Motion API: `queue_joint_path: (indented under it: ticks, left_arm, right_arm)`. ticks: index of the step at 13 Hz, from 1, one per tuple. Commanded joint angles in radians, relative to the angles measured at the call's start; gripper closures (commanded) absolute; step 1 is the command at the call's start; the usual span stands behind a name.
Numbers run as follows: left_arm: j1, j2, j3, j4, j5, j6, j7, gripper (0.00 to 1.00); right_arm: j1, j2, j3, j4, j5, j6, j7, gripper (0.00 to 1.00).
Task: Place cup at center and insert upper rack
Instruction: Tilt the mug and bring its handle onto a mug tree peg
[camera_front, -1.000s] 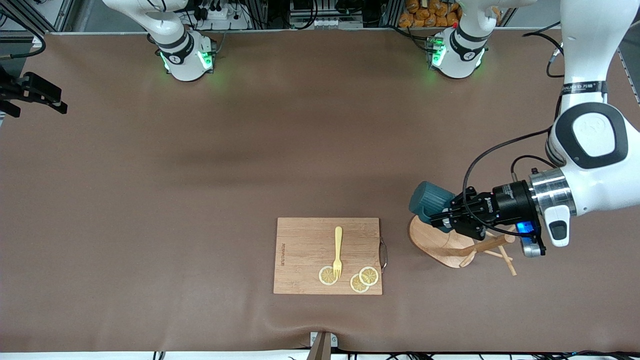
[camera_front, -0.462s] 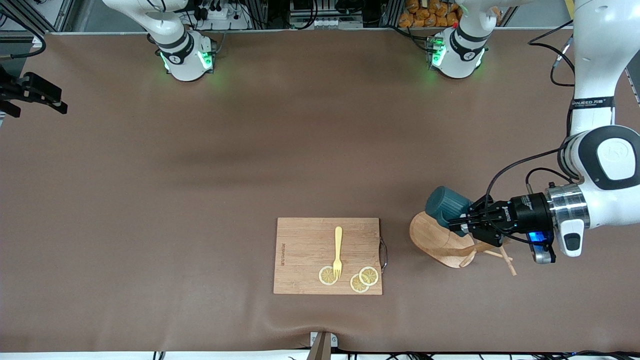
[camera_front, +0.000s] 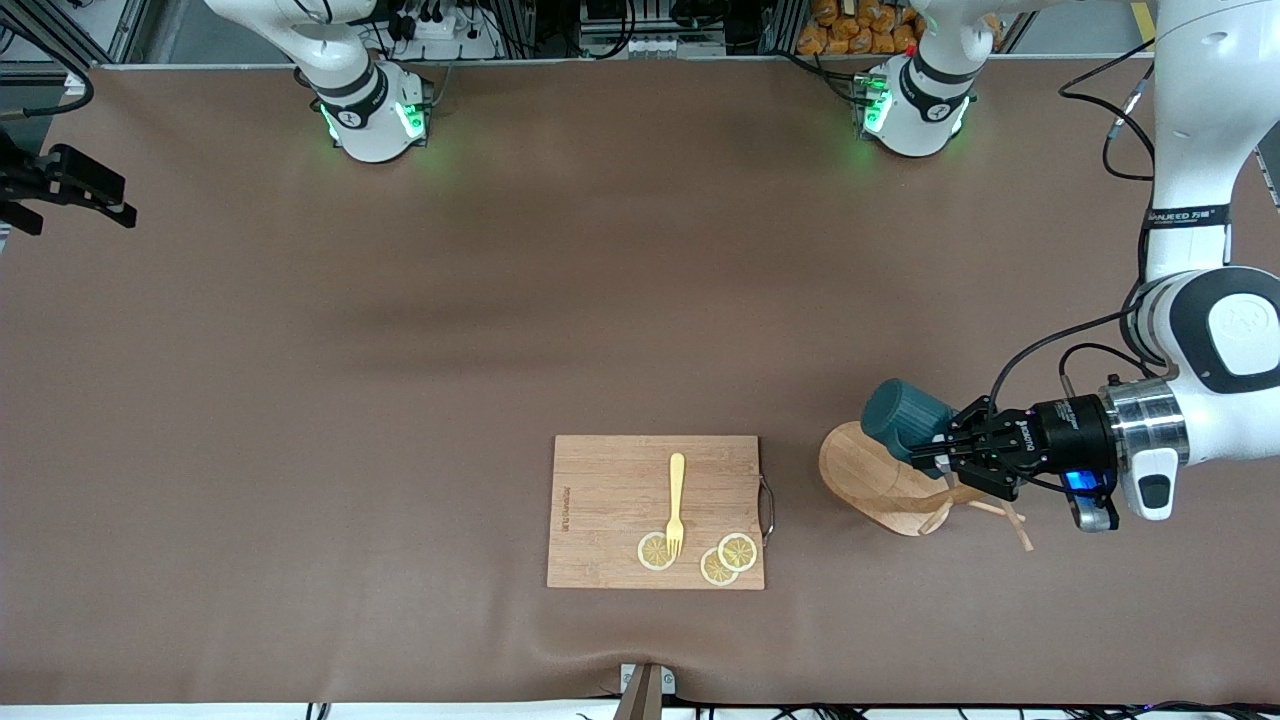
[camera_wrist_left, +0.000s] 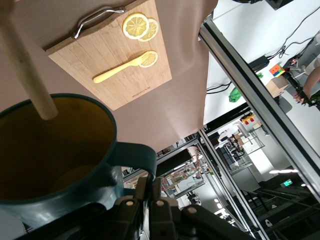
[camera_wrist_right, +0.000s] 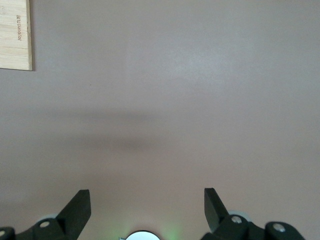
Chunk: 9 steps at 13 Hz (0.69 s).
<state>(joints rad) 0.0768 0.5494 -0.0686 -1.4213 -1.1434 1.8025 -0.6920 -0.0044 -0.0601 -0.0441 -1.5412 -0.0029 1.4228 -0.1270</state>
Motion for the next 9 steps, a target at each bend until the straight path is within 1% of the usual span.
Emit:
queue_joint_path:
  ticks: [1, 6, 9]
  left_arm:
    - [0.026, 0.014, -0.011, 0.009, -0.030, -0.019, 0.017, 1.00]
    - [0.046, 0.037, -0.013, 0.009, -0.056, -0.020, 0.015, 1.00]
    - [0.055, 0.052, -0.011, 0.007, -0.111, -0.041, 0.012, 1.00]
  right_arm:
    - [0.009, -0.018, -0.002, -0.016, 0.001, 0.002, 0.013, 0.00]
    - [0.009, -0.017, -0.002, -0.014, 0.001, 0.002, 0.013, 0.00]
    - [0.009, -0.018, -0.002, -0.013, 0.001, 0.002, 0.013, 0.00]
